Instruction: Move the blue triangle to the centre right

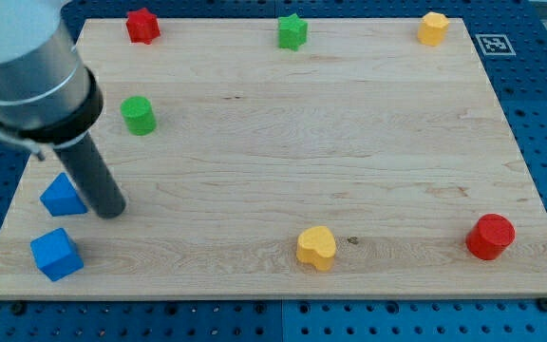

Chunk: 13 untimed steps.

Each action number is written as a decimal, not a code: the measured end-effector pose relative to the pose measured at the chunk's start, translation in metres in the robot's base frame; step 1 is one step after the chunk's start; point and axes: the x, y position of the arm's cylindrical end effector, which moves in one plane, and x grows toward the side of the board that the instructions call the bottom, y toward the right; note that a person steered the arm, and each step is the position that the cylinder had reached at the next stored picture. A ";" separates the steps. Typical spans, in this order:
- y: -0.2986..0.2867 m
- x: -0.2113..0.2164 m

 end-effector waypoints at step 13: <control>0.048 0.034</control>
